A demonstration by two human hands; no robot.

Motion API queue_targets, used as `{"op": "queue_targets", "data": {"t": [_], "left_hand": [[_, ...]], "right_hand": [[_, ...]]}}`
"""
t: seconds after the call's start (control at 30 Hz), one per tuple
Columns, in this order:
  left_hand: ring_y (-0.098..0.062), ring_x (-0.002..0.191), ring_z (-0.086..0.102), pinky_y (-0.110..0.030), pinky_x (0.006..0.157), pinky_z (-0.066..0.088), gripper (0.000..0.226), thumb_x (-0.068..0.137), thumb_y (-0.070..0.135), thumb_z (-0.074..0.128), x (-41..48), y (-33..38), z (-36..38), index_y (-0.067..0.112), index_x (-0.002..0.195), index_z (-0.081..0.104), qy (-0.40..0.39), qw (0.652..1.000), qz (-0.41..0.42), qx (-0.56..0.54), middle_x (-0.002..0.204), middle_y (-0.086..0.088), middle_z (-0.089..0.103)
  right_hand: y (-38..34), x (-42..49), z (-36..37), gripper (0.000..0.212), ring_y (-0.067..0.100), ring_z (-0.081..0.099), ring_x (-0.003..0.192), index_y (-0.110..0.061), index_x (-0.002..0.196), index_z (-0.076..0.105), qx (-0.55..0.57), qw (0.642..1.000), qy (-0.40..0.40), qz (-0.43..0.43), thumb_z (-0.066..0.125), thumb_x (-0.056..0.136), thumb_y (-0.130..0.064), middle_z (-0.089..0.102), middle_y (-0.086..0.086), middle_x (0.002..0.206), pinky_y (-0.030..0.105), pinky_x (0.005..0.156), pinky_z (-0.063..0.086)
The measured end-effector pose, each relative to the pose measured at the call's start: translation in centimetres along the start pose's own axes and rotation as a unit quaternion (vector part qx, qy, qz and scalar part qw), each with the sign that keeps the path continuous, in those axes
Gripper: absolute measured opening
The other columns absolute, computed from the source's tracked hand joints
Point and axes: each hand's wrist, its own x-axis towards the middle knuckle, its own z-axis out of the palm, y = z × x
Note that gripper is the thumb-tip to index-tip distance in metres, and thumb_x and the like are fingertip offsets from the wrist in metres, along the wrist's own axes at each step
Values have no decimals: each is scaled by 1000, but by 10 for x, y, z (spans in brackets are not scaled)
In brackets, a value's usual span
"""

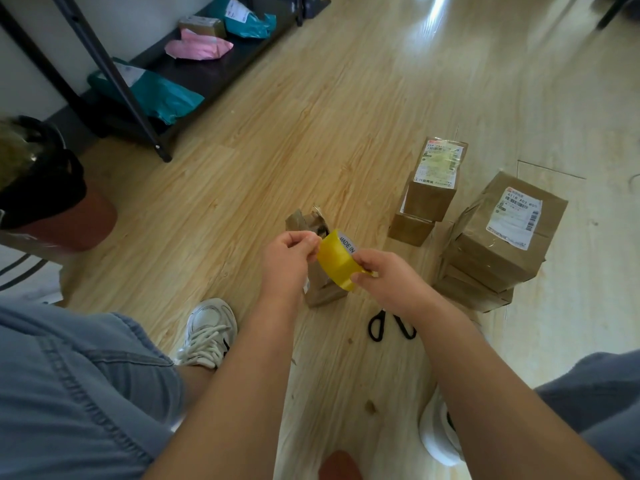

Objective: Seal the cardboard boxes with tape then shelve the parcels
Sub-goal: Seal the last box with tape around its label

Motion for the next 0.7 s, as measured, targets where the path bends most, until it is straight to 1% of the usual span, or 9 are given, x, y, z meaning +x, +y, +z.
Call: {"op": "queue_targets", "data": {"t": [0.07, 0.13, 0.23, 0.3, 0.37, 0.43, 0.5, 0.57, 0.7], "left_hand": [[-10, 69, 65, -22, 73, 56, 12, 93, 3, 62, 2, 5, -4, 8, 83, 66, -2, 997, -45, -70, 73, -2, 70], [-9, 64, 65, -21, 67, 55, 14, 94, 1, 59, 3, 7, -6, 7, 82, 64, -5, 991, -84, -106, 65, -1, 69], [-10, 63, 64, -21, 64, 55, 14, 94, 0, 58, 2, 6, -6, 6, 83, 63, 1, 991, -96, -94, 67, -3, 68], [-11, 65, 64, -22, 66, 55, 13, 93, 0, 60, 1, 3, -5, 7, 82, 65, 5, 994, -82, -67, 70, -4, 68], [-10, 65, 63, -23, 67, 54, 13, 92, 1, 63, 0, 1, -5, 8, 81, 65, 8, 997, -62, -42, 70, -3, 68], [-11, 65, 63, -23, 66, 54, 14, 91, 2, 63, 0, 2, -4, 9, 79, 65, 10, 998, -50, -29, 70, -2, 68], [-11, 64, 62, -22, 65, 54, 12, 91, 1, 63, 0, 2, -3, 7, 81, 66, 9, 998, -50, -28, 70, -3, 69], [-12, 64, 62, -21, 63, 55, 9, 91, 1, 63, -3, 3, -1, 5, 84, 67, -2, 999, -52, -17, 74, -6, 69], [-12, 64, 62, -21, 62, 54, 11, 91, 0, 63, -4, 2, -2, 5, 83, 66, -4, 999, -52, -3, 73, -6, 68]], "right_hand": [[-2, 0, -2, 15, 13, 62, 98, -17, 111, 67, 25, 1000, -6, -8, 57, 100, -14, 68, -3, 109, 25, 80, 47], [0, 1, 0, 22, 10, 59, 100, -20, 119, 66, 16, 1000, -5, -6, 58, 100, -16, 66, -3, 118, 24, 79, 44], [5, 4, 9, 35, 9, 49, 102, -19, 136, 58, -23, 1000, -1, 13, 56, 101, -18, 59, 3, 135, 18, 73, 38], [6, 5, 14, 35, 11, 49, 102, -18, 137, 57, -37, 999, -1, 13, 55, 101, -17, 57, 5, 137, 18, 71, 37], [5, 5, 15, 35, 13, 52, 106, -20, 136, 57, -47, 999, 0, 9, 55, 102, -17, 57, 4, 136, 22, 74, 38], [3, 4, 14, 32, 16, 56, 107, -20, 133, 59, -52, 999, -1, 7, 54, 102, -18, 59, 2, 127, 25, 76, 41], [2, 5, 17, 24, 18, 59, 96, -19, 124, 62, -68, 998, -11, 2, 53, 101, -17, 62, -1, 106, 28, 73, 44], [4, 5, 20, 18, 17, 56, 83, -18, 116, 62, -84, 996, -18, 11, 53, 101, -18, 56, -5, 87, 29, 68, 43], [3, 5, 21, 13, 13, 51, 75, -21, 111, 61, -92, 995, -30, 14, 52, 101, -19, 52, -5, 82, 28, 65, 39]]}}
